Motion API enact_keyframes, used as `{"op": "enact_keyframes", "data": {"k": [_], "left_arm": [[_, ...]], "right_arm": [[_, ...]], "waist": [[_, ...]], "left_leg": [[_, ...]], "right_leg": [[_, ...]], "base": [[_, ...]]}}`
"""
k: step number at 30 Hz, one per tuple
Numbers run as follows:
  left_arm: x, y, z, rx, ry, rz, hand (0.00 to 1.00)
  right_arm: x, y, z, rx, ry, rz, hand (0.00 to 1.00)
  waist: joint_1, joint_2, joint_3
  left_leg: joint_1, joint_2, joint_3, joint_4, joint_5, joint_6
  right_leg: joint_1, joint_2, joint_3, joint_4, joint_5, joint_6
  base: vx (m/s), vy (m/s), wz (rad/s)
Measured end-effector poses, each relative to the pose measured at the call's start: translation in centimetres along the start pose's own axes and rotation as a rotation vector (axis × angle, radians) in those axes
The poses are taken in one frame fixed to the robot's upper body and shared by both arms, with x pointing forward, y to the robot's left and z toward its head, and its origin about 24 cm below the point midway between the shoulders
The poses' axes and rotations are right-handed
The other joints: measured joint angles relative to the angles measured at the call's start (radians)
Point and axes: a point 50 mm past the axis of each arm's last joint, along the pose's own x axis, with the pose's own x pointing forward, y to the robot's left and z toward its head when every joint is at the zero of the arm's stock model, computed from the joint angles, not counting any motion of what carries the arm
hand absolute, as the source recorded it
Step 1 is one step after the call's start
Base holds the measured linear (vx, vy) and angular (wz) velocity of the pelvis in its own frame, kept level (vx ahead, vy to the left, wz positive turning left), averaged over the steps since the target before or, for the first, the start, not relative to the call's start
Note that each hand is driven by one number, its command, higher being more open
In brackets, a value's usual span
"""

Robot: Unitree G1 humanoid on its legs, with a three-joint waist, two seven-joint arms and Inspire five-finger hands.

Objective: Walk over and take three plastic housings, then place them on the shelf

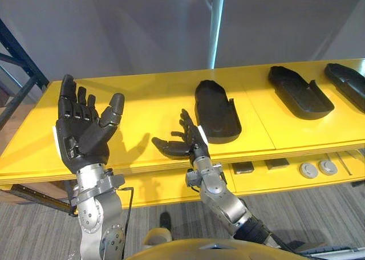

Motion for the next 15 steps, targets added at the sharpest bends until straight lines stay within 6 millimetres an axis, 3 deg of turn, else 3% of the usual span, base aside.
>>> {"op": "enact_keyframes", "data": {"k": [9, 15], "left_arm": [[-0.1, -0.1, 0.1, -0.055, -0.014, 0.016, 1.0], [-0.1, -0.2, 0.0, -0.089, -0.003, -0.009, 1.0]], "right_arm": [[0.3, -1.2, 0.4, -0.008, -0.029, -0.119, 1.0], [0.4, -1.5, 0.4, 0.004, -0.041, -0.038, 1.0]], "waist": [[-0.001, -0.002, -0.001], [-0.011, -0.003, 0.0]], "left_leg": [[-0.015, -0.001, 0.0, 0.0, 0.001, 0.001], [-0.015, 0.0, 0.006, 0.0, -0.001, 0.0]], "right_leg": [[-0.016, -0.001, 0.0, 0.001, 0.0, 0.0], [-0.02, -0.001, 0.008, 0.001, 0.0, 0.0]], "base": [[0.0, 0.0, 0.0], [0.0, -0.002, -0.02]]}}
